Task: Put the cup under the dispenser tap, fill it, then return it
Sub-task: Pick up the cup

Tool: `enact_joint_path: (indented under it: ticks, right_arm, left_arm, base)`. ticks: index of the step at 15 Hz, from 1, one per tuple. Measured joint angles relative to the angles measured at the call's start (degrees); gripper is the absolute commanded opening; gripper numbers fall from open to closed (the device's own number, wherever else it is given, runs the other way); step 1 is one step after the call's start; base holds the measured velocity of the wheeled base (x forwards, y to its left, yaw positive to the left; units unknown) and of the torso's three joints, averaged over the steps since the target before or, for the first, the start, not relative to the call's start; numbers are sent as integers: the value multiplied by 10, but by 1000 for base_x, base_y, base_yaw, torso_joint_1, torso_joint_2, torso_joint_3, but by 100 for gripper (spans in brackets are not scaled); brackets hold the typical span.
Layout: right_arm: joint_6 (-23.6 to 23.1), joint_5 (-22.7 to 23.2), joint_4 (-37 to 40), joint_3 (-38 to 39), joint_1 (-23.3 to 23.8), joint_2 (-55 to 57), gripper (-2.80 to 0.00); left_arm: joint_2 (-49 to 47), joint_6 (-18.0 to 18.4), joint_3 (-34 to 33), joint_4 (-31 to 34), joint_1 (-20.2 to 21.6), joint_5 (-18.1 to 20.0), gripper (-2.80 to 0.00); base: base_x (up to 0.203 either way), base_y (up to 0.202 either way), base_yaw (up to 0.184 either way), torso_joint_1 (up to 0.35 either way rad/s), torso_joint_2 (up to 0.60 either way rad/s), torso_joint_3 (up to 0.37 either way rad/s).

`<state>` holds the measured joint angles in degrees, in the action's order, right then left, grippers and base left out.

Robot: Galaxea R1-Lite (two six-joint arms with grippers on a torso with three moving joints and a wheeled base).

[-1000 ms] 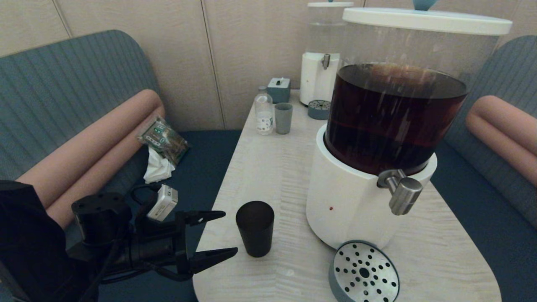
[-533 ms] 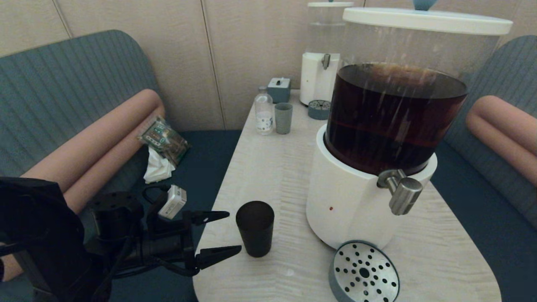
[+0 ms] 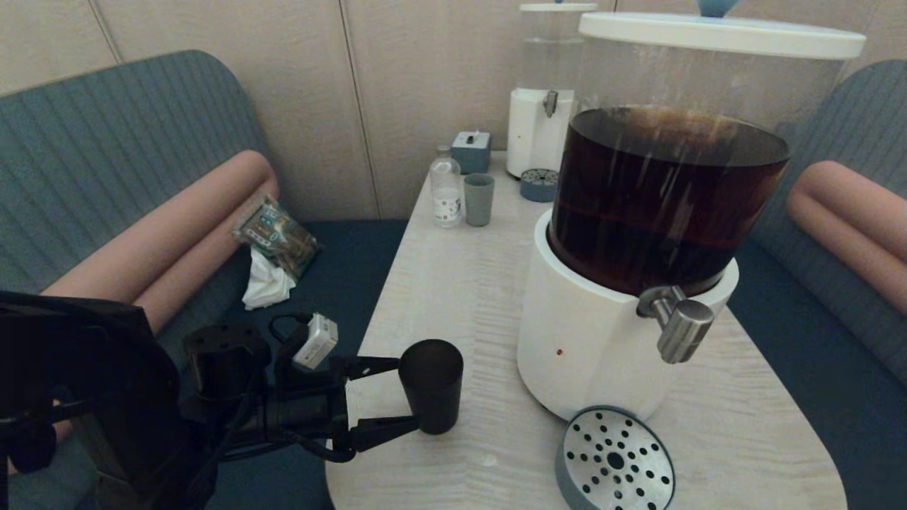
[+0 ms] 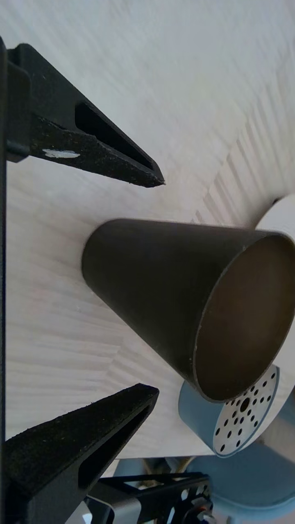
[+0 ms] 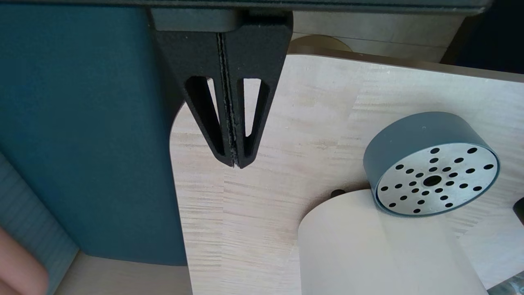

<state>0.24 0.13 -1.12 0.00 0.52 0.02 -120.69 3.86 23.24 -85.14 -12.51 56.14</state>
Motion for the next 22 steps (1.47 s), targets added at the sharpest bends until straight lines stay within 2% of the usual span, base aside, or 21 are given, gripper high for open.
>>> enact_joint_path:
  ticks: [12,22]
  right_arm:
    - [0,0,0,0,0,0,-280]
    - [0,0,0,0,0,0,-280]
  left_arm:
    - [-49,-6,67,1,-36,-6,0]
    - [-63,-7,84,-1,-38,-7,0]
  base:
    - [0,0,0,0,0,0]
    - [0,0,0,0,0,0]
